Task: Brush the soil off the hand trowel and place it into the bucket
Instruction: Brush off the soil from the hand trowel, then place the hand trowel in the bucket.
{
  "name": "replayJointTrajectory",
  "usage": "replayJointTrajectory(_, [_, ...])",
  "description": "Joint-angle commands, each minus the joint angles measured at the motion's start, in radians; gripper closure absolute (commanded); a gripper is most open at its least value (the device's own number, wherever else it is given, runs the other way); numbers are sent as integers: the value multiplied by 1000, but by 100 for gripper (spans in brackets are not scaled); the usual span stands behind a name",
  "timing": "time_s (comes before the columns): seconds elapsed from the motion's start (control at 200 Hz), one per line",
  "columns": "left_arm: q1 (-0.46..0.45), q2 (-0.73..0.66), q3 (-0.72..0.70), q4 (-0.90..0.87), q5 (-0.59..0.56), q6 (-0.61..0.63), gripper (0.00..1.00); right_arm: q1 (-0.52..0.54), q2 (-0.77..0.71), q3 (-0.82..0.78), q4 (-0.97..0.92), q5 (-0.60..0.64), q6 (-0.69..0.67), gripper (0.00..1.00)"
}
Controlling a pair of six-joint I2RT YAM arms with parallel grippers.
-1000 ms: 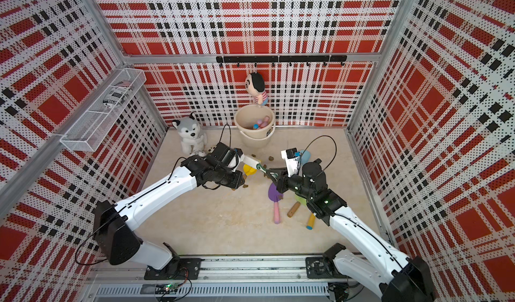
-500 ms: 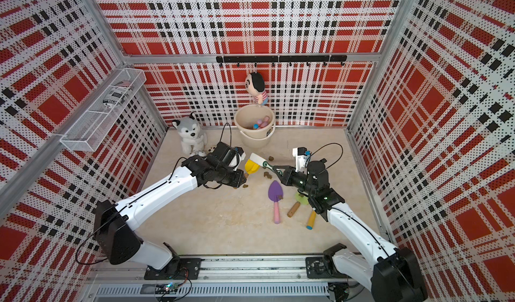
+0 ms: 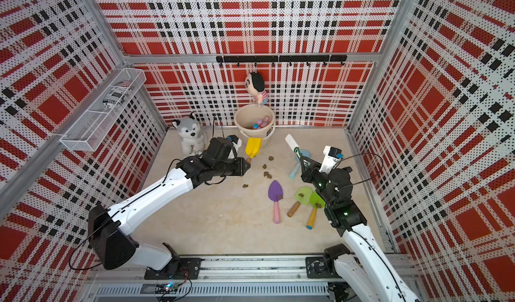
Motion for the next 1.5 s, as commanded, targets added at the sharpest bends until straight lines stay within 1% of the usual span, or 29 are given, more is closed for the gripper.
replayJointTrajectory(0.0, [15, 28, 82, 176, -23, -215, 100, -6, -15, -15, -71, 73, -29, 100])
replayJointTrajectory(0.13, [58, 116, 182, 287, 53, -438, 100, -7, -23, -13, -84, 73, -27, 100])
replayJointTrajectory(0.24, [84, 196, 260, 383, 74, -643, 100, -8, -25, -10, -85, 71, -22, 100])
replayJointTrajectory(0.351, [111, 295, 372, 408, 94, -808, 100, -8, -32, -6, -96, 71, -19, 100])
replayJointTrajectory(0.401, [123, 337, 417, 393, 111, -895, 100, -8, -39, -1, -104, 73, -19, 100])
replayJointTrajectory(0.491, [139, 393, 440, 437, 156, -1023, 100, -7, -59, 4, -125, 82, -23, 100])
replayJointTrajectory(0.556, [145, 423, 449, 465, 141, -1089, 100, -8, -73, 5, -139, 92, -27, 100])
replayJointTrajectory(0.656, [159, 479, 495, 493, 133, -1142, 100, -8, -87, 11, -162, 97, -29, 100])
replayJointTrajectory(0.787, [191, 571, 602, 452, 166, -1177, 100, -8, -105, 13, -185, 105, -30, 100])
replayJointTrajectory(0.912, [214, 631, 642, 441, 211, -1242, 100, -8, -124, 5, -193, 116, -27, 100])
replayJointTrajectory(1.062, [231, 691, 691, 423, 260, -1286, 100, -8, -127, 7, -203, 123, -30, 100])
replayJointTrajectory(1.122, [235, 711, 700, 452, 276, -1304, 100, -8, -125, 7, -203, 123, -29, 100])
replayJointTrajectory(1.268, [245, 773, 747, 460, 328, -1351, 100, -7, -123, 11, -203, 122, -32, 100])
replayJointTrajectory(1.338, [258, 795, 769, 482, 322, -1351, 100, -8, -126, 14, -205, 123, -32, 100])
replayJointTrajectory(1.493, [290, 826, 819, 479, 268, -1319, 100, -8, -134, 14, -218, 126, -32, 100])
